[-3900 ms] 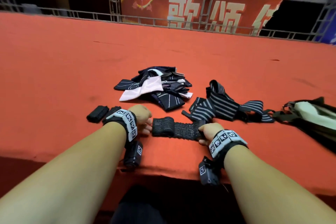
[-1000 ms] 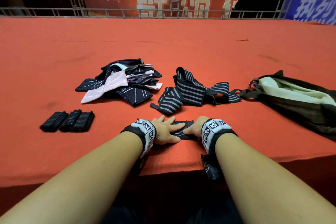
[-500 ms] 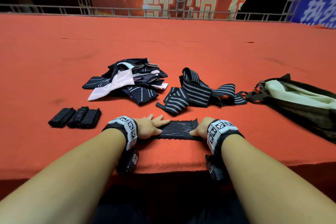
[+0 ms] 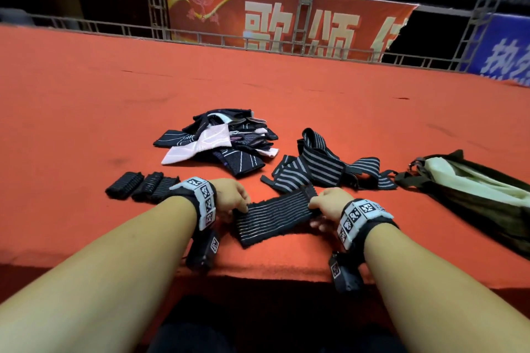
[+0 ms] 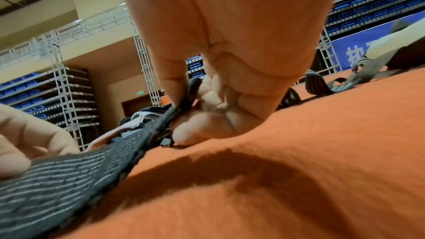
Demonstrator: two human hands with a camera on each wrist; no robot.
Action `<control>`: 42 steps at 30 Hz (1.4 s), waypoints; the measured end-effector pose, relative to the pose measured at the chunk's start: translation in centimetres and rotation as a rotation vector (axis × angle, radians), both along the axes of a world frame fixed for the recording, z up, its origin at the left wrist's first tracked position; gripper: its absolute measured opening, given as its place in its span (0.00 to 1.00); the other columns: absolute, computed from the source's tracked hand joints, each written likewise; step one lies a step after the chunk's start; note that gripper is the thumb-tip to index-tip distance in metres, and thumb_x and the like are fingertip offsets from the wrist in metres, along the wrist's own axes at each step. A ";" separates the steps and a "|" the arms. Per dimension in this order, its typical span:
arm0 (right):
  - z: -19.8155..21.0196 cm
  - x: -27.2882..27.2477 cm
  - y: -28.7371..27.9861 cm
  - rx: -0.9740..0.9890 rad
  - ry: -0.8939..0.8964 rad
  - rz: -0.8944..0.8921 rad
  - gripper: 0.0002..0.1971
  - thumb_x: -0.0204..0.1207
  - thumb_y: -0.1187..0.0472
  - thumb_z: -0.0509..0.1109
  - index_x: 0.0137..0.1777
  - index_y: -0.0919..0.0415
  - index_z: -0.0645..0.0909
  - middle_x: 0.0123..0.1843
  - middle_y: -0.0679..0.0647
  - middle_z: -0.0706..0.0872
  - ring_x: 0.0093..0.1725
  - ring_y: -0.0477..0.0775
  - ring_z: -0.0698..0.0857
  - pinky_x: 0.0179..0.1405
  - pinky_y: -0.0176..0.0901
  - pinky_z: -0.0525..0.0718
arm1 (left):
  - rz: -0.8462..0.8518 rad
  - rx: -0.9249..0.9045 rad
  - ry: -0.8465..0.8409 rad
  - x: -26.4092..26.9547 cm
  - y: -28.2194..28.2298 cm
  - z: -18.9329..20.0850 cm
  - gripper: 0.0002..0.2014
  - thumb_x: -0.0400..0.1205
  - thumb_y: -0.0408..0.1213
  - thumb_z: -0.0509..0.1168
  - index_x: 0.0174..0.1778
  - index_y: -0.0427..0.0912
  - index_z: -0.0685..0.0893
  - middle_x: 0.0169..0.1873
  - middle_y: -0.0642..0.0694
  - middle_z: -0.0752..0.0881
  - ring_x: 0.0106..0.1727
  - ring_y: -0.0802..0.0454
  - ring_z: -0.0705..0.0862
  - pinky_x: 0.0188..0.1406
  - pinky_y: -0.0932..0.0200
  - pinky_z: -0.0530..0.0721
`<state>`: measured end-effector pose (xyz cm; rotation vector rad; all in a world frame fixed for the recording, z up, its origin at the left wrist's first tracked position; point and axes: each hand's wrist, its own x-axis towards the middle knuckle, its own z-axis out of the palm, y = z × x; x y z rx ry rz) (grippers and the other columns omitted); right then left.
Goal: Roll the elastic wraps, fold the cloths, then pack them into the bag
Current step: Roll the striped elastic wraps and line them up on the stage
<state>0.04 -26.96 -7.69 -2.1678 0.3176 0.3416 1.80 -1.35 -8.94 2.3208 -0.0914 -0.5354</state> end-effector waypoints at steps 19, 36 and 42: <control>-2.1 2.2 7.2 -0.133 0.070 0.572 0.06 0.76 0.69 0.73 0.47 0.59 0.90 0.30 0.50 0.86 0.27 0.47 0.81 0.25 0.36 0.75 | -0.208 -0.070 0.165 -2.9 7.2 -2.8 0.21 0.72 0.25 0.78 0.51 0.55 0.88 0.26 0.50 0.77 0.23 0.55 0.72 0.26 0.62 0.70; -3.6 1.1 5.1 -0.131 0.045 0.752 0.20 0.62 0.67 0.80 0.55 0.52 0.86 0.42 0.51 0.90 0.42 0.50 0.85 0.51 0.51 0.85 | -0.114 -0.257 -0.018 -2.9 4.0 -2.8 0.09 0.83 0.33 0.73 0.37 0.46 0.84 0.32 0.41 0.83 0.28 0.52 0.80 0.27 0.64 0.77; -4.3 1.6 5.2 -0.075 0.021 0.613 0.20 0.62 0.43 0.81 0.49 0.55 0.89 0.35 0.46 0.88 0.39 0.50 0.83 0.45 0.45 0.79 | 0.123 -0.418 0.019 -2.4 2.3 -2.9 0.08 0.90 0.34 0.61 0.45 0.46 0.74 0.26 0.44 0.83 0.25 0.49 0.86 0.15 0.65 0.66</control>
